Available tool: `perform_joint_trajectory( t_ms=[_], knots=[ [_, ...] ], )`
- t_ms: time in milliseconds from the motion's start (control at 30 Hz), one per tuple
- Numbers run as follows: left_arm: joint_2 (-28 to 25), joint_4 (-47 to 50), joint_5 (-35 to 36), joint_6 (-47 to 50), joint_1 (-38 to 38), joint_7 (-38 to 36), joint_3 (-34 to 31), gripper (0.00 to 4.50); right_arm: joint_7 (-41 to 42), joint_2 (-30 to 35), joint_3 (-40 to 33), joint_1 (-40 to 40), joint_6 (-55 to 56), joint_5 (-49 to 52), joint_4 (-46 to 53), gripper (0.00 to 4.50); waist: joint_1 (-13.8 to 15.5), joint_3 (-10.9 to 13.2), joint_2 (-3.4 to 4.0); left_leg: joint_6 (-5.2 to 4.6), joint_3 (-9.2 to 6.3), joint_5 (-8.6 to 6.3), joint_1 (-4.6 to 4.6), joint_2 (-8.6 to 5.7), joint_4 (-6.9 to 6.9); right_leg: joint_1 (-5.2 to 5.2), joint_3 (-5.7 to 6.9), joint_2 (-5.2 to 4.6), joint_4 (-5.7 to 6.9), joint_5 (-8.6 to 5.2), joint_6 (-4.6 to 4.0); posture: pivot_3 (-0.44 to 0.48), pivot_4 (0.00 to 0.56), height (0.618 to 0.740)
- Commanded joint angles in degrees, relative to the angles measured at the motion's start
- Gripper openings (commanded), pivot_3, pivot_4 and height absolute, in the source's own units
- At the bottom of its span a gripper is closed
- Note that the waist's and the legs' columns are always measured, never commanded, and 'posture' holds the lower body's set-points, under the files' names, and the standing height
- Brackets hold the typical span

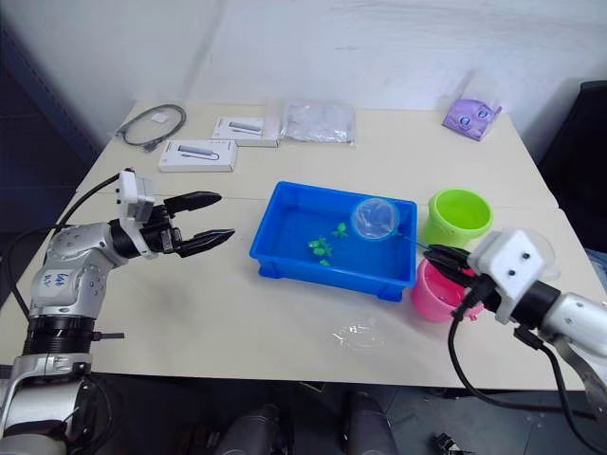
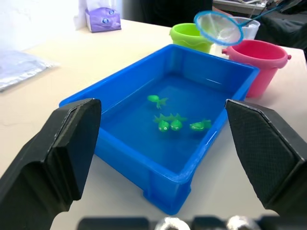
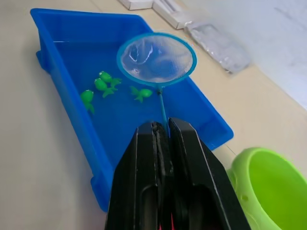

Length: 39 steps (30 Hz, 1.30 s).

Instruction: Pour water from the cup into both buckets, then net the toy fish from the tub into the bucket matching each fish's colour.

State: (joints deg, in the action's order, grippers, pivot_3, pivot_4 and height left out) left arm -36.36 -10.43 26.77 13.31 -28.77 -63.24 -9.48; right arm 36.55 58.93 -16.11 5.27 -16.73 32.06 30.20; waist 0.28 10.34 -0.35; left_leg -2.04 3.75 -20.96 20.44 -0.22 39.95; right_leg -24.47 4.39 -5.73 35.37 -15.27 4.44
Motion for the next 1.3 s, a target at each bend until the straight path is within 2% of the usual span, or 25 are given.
perform_joint_trajectory(
  t_ms=[33,167,267,467,600,800,1133,1200,1300],
  knots=[
    [-1.31,2.86,-0.29,-0.42,0.99,-0.12,-0.2,4.41,4.91,2.26,6.01,-6.33,-1.27,-4.78,-3.88,0.0,-0.17,0.01,-0.02,0.0,0.0,0.0,0.0,0.0,0.01,0.02,0.01,0.01,0.0,0.0,0.0,0.0,0.15,0.74],
    [-1.73,3.69,-1.84,-1.22,0.72,-1.86,2.53,4.41,14.73,5.83,16.09,-16.85,-0.85,-12.4,-11.46,0.0,-0.14,0.02,-0.02,0.0,-0.01,0.0,0.01,-0.01,0.0,0.0,0.04,0.0,-0.03,0.01,0.01,0.0,0.15,0.74],
    [-1.49,4.4,-1.47,-0.36,0.59,-1.67,3.03,4.41,18.7,6.01,20.94,-23.48,-4.02,-15.23,-14.99,0.0,-0.24,0.03,-0.01,0.0,0.01,0.0,0.07,-0.02,0.02,-0.04,0.04,0.02,-0.04,0.01,0.02,0.0,0.15,0.74],
    [-1.18,6.28,-0.22,2.4,1.36,0.25,2.51,4.41,22.27,3.34,30.71,-34.89,-12.71,-23.27,-19.43,0.0,-0.38,0.03,0.0,0.03,-0.02,0.01,0.12,0.0,0.01,-0.09,0.08,0.02,-0.09,0.01,0.01,0.0,0.15,0.74],
    [-0.38,6.4,0.23,3.16,0.48,1.41,2.13,4.41,25.81,-1.48,36.27,-42.01,-16.74,-25.77,-21.25,0.0,-0.63,0.03,0.0,0.07,-0.01,0.02,0.14,0.0,0.02,-0.11,0.07,0.02,-0.07,0.01,0.01,0.0,0.15,0.74],
    [0.19,7.34,0.4,3.81,0.86,1.63,2.53,4.41,28.54,-6.9,37.08,-46.23,-20.76,-25.04,-23.78,0.0,-0.32,0.03,0.0,0.13,-0.04,0.03,0.2,-0.01,0.01,-0.14,0.15,0.03,-0.04,0.01,0.02,0.0,0.15,0.74],
    [-0.24,9.46,0.48,5.17,3.49,1.08,3.41,4.41,29.89,-7.49,34.47,-45.66,-29.85,-21.72,-21.88,0.0,-0.38,0.03,0.01,0.13,-0.19,0.03,0.57,-0.01,0.11,-0.34,0.33,0.03,0.03,0.04,0.06,0.0,0.15,0.74],
    [-0.11,8.73,0.26,4.75,2.86,1.2,3.36,4.41,29.33,-8.07,34.7,-46.09,-30.35,-21.92,-21.96,0.0,-0.38,0.03,0.01,0.13,-0.22,0.03,0.61,-0.01,0.12,-0.36,0.37,0.03,0.04,0.04,0.06,0.0,0.15,0.74],
    [-0.05,8.37,0.09,4.38,2.51,1.22,3.37,4.41,28.57,-6.94,38.15,-47.4,-24.58,-27.85,-24.37,0.0,-0.41,0.03,0.01,0.13,-0.22,0.03,0.63,-0.02,0.12,-0.36,0.38,0.04,0.03,0.04,0.06,0.0,0.15,0.74]
  ],
)
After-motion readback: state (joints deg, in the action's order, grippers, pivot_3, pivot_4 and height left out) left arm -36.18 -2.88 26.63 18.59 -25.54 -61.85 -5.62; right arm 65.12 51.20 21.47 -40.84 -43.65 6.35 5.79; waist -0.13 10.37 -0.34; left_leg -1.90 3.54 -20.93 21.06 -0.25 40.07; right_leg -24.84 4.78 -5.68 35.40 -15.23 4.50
